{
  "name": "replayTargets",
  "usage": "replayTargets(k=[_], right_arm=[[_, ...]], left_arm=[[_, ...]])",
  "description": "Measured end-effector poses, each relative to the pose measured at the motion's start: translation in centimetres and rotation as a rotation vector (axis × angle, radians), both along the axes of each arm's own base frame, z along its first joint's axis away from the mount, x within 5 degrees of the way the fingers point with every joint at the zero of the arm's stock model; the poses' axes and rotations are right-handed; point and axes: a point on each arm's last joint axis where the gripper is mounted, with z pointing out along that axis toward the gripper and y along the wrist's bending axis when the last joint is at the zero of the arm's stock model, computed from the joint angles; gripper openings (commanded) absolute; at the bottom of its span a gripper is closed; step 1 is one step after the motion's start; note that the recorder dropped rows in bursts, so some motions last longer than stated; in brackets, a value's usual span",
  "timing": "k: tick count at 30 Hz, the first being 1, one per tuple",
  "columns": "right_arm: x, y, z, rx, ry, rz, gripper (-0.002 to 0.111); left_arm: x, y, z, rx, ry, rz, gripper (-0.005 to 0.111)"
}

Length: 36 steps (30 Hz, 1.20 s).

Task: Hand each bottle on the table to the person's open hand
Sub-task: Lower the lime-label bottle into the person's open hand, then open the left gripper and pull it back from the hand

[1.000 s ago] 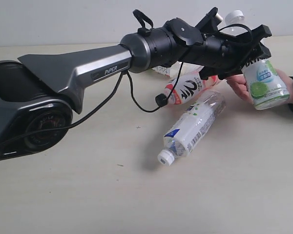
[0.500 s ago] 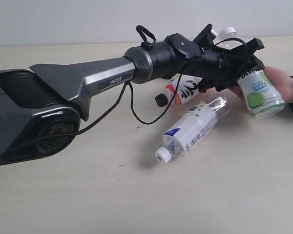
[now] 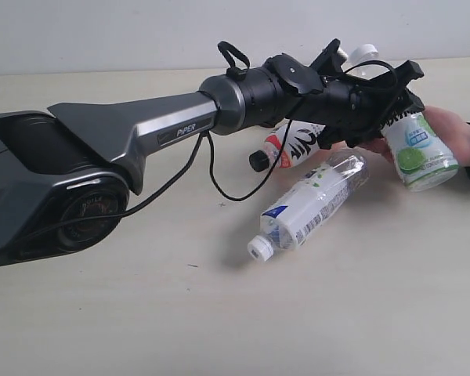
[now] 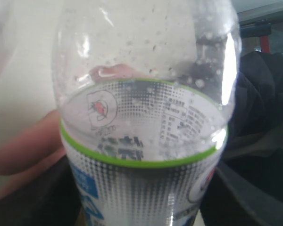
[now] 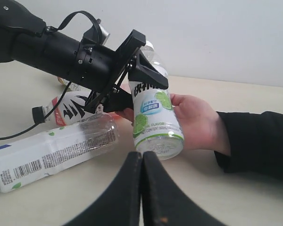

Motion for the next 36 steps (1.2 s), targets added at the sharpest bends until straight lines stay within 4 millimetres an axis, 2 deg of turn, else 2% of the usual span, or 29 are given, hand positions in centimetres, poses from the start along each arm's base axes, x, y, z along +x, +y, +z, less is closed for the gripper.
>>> replayTargets(k=[3,11,16,17,28,36], right_arm=[[0.0,0.0,0.0,0.0,0.0,0.0,0.0],[0.0,0.0,0.0,0.0,0.0,0.0,0.0],[0.0,0.0,0.0,0.0,0.0,0.0,0.0],[0.0,0.0,0.0,0.0,0.0,0.0,0.0],[0.0,0.0,0.0,0.0,0.0,0.0,0.0],[0.0,0.0,0.0,0.0,0.0,0.0,0.0]], left_arm=[[0.0,0.0,0.0,0.0,0.0,0.0,0.061],[0.0,0.0,0.0,0.003,-0.009,-0.004,0.062],[0.0,0.0,0.0,0.003,-0.01,-0.003,0.082],[0.0,0.0,0.0,0.003,-0.011,-0.004,0.083],[0.0,0.0,0.0,0.01,-0.028,-0.014,0.084],[0.1,0.9,2.6,0.014,-0.057,-0.104,0.084]])
